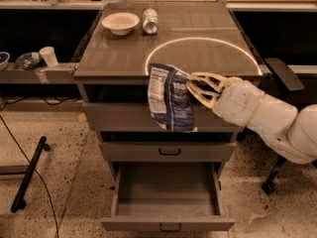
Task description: Pick blue chip bag from bottom drawer and place on counter
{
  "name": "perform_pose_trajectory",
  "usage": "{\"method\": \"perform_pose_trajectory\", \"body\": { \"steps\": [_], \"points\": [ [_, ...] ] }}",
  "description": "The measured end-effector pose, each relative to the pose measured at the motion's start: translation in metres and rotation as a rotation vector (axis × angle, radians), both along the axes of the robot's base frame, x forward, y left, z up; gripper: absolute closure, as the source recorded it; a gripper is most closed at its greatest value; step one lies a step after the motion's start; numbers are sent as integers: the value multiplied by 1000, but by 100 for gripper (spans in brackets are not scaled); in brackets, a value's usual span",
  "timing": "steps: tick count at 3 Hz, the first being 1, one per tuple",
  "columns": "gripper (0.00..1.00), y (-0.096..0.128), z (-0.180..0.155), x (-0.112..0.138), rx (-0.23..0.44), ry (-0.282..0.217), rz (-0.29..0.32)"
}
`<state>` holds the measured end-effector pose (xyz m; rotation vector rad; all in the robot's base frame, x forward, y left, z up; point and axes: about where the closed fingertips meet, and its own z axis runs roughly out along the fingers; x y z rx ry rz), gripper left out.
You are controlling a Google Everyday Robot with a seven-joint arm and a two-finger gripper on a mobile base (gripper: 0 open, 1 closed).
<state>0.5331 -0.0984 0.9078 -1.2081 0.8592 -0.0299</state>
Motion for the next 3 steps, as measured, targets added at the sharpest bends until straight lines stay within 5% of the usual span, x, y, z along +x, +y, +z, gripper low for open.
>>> {"method": "perform_pose_trajectory", "body": {
  "steps": [1, 2, 3],
  "points": [
    [100, 5, 33, 33, 27, -33, -128],
    [100, 9, 55, 46, -120, -163, -240],
    [100, 8, 55, 46, -120, -163, -242]
  ]
}}
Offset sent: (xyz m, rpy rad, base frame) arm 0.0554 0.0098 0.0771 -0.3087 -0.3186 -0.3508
